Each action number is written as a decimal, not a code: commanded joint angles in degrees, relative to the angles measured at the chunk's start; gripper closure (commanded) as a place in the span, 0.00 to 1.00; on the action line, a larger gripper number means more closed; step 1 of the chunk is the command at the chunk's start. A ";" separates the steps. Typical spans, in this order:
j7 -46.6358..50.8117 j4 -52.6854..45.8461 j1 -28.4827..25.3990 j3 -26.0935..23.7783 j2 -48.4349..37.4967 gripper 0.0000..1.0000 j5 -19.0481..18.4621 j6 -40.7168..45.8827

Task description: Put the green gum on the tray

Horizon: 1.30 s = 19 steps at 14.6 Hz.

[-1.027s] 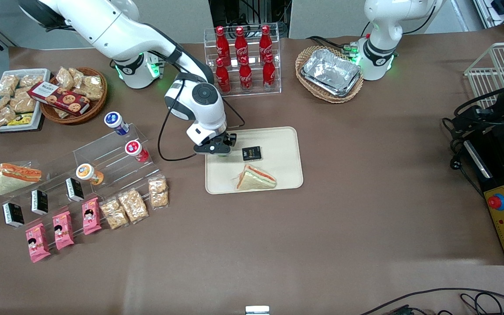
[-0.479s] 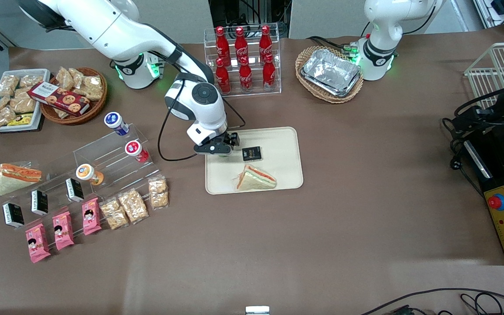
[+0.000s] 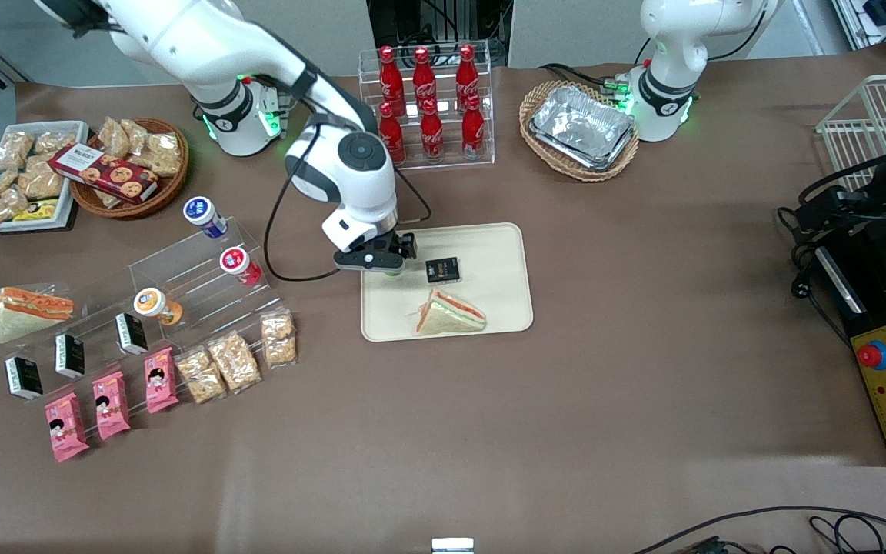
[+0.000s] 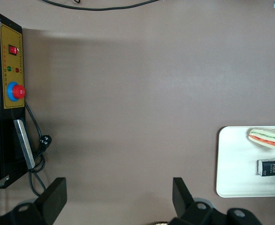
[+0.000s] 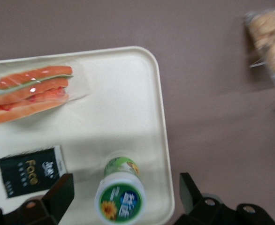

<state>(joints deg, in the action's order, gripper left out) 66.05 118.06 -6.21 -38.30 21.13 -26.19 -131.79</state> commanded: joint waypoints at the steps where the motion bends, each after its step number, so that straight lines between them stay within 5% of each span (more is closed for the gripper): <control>1: -11.96 -10.09 0.32 -0.90 -4.69 0.00 11.39 15.20; 6: -23.13 -25.75 3.47 0.24 -5.22 0.00 13.80 34.99; 8: -30.32 -27.87 5.94 2.43 -6.97 0.00 17.99 37.47; 14: -56.07 -27.79 5.42 20.87 -15.15 0.00 23.28 39.24; 19: -75.07 -27.70 5.33 34.94 -17.00 0.00 23.82 40.38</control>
<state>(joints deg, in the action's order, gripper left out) -0.80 90.10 -0.38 -9.64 5.60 -4.16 -92.63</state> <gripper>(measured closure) 0.000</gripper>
